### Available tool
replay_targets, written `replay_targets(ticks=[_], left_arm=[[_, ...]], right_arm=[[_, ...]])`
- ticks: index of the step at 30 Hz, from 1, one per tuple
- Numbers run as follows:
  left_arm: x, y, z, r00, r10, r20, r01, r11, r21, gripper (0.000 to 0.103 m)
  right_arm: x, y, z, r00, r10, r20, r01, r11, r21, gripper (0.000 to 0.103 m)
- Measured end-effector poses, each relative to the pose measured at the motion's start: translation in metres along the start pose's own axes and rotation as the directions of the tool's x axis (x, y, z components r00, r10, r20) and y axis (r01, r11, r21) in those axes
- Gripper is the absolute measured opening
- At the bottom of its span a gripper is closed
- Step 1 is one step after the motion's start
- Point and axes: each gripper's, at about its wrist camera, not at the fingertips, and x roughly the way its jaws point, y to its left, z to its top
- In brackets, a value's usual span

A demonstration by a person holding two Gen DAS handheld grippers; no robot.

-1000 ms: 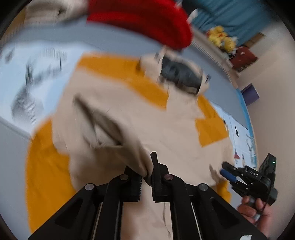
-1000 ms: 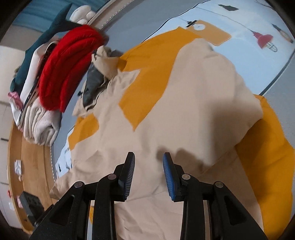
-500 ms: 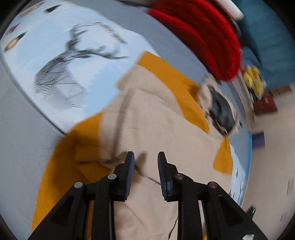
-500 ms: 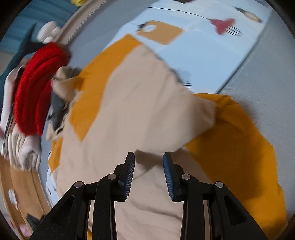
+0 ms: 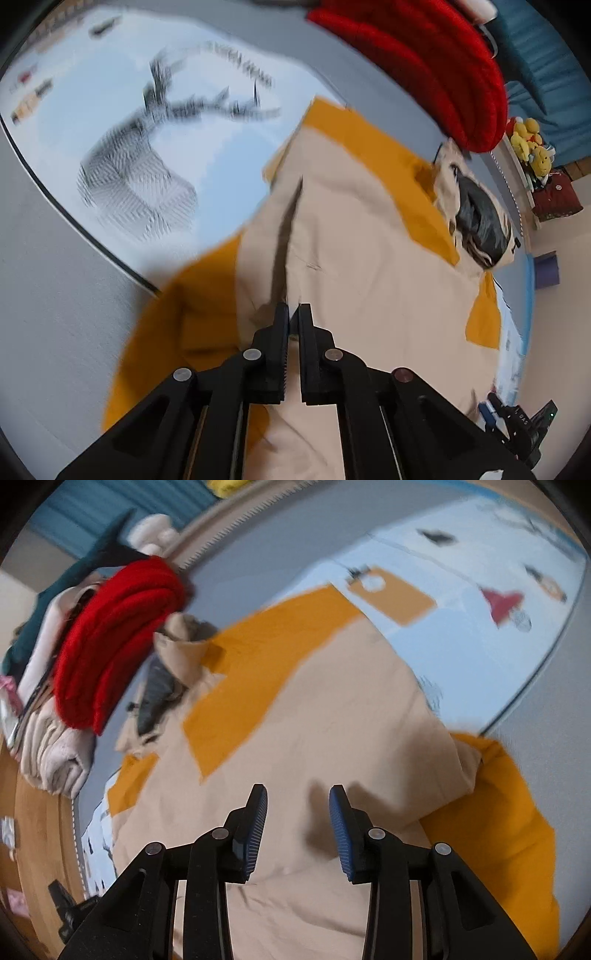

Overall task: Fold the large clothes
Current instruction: 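Fold the held side edge toward the zipper with the left tool, then raise both tools above the folded jacket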

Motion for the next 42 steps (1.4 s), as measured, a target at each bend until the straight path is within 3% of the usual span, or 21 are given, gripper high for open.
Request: replay_targets(ticks=[2, 4, 6, 8, 10, 12, 13, 14, 16, 18, 21, 24, 27, 29, 32, 34, 36, 38, 42], left_arm=[[-0.004, -0.002, 0.0, 0.997, 0.08, 0.014, -0.08, 0.997, 0.024, 0.002], [0.002, 0.008, -0.001, 0.989, 0.146, -0.026, -0.147, 0.989, -0.009, 0.002], [-0.001, 0.011, -0.001, 0.98, 0.201, -0.001, -0.201, 0.979, -0.011, 0.002], [-0.019, -0.002, 0.003, 0.977, 0.185, 0.105, -0.19, 0.981, 0.043, 0.002], [-0.032, -0.028, 0.003, 0.982, 0.083, 0.171, -0.11, 0.982, 0.154, 0.002], [-0.025, -0.044, -0.002, 0.993, -0.018, 0.114, -0.009, 0.972, 0.234, 0.003], [-0.019, -0.046, -0.004, 0.996, -0.033, 0.082, 0.013, 0.97, 0.243, 0.004], [-0.007, -0.049, -0.007, 0.999, -0.034, 0.038, 0.023, 0.969, 0.246, 0.004], [0.022, -0.044, -0.015, 0.998, 0.032, -0.062, -0.016, 0.97, 0.244, 0.007], [0.042, -0.033, -0.021, 0.986, 0.09, -0.137, -0.056, 0.971, 0.231, 0.008], [0.044, -0.025, -0.022, 0.982, 0.076, -0.171, -0.043, 0.981, 0.19, 0.008], [0.025, -0.034, -0.02, 0.992, 0.044, -0.116, -0.018, 0.976, 0.216, 0.011], [0.018, -0.04, -0.016, 0.997, 0.037, -0.061, -0.021, 0.971, 0.239, 0.022], [0.025, -0.036, -0.02, 0.994, 0.079, -0.07, -0.06, 0.968, 0.244, 0.022], [0.036, -0.027, -0.02, 0.985, 0.125, -0.116, -0.095, 0.967, 0.236, 0.022], [0.021, -0.037, -0.02, 0.989, 0.135, -0.055, -0.116, 0.958, 0.262, 0.022], [0.002, -0.052, -0.021, 0.992, 0.125, 0.035, -0.129, 0.94, 0.317, 0.022], [-0.019, -0.068, -0.025, 0.987, 0.102, 0.121, -0.14, 0.92, 0.366, 0.022], [-0.038, -0.084, -0.034, 0.985, 0.061, 0.164, -0.122, 0.914, 0.388, 0.022]], right_arm=[[0.015, -0.016, 0.0, 0.997, -0.056, -0.059, 0.059, 0.997, 0.047, 0.037], [0.029, -0.039, -0.002, 0.987, -0.11, -0.113, 0.124, 0.985, 0.118, 0.036], [0.03, -0.047, -0.001, 0.991, -0.08, -0.111, 0.098, 0.982, 0.163, 0.036], [0.023, -0.036, 0.0, 0.987, -0.127, -0.098, 0.138, 0.984, 0.115, 0.036], [0.012, -0.022, 0.0, 0.989, -0.144, -0.043, 0.146, 0.987, 0.067, 0.036], [0.005, -0.008, 0.001, 0.991, -0.135, 0.006, 0.135, 0.991, 0.02, 0.036], [0.001, 0.001, 0.001, 0.991, -0.128, 0.039, 0.129, 0.991, -0.021, 0.036], [-0.001, 0.007, 0.001, 0.991, -0.12, 0.058, 0.123, 0.991, -0.051, 0.037], [0.002, 0.016, 0.002, 0.992, -0.107, 0.064, 0.114, 0.987, -0.112, 0.037], [0.012, 0.016, 0.001, 0.995, -0.095, 0.019, 0.096, 0.989, -0.114, 0.037], [0.032, -0.008, 0.0, 0.985, -0.141, -0.098, 0.137, 0.989, -0.047, 0.037], [0.034, -0.019, -0.001, 0.977, -0.187, -0.1, 0.186, 0.982, -0.021, 0.037], [0.023, -0.004, 0.0, 0.974, -0.226, -0.034, 0.222, 0.971, -0.086, 0.037], [0.019, 0.004, 0.001, 0.981, -0.194, -0.008, 0.192, 0.976, -0.105, 0.037], [0.025, 0.008, -0.001, 0.977, -0.213, -0.031, 0.205, 0.966, -0.158, 0.037], [0.03, 0.003, -0.004, 0.969, -0.234, -0.075, 0.221, 0.964, -0.15, 0.037], [0.025, 0.003, -0.001, 0.971, -0.231, -0.065, 0.22, 0.965, -0.143, 0.037], [0.013, 0.009, 0.0, 0.975, -0.219, -0.026, 0.212, 0.963, -0.168, 0.037], [-0.023, 0.032, 0.001, 0.979, -0.182, 0.094, 0.201, 0.942, -0.269, 0.037]])
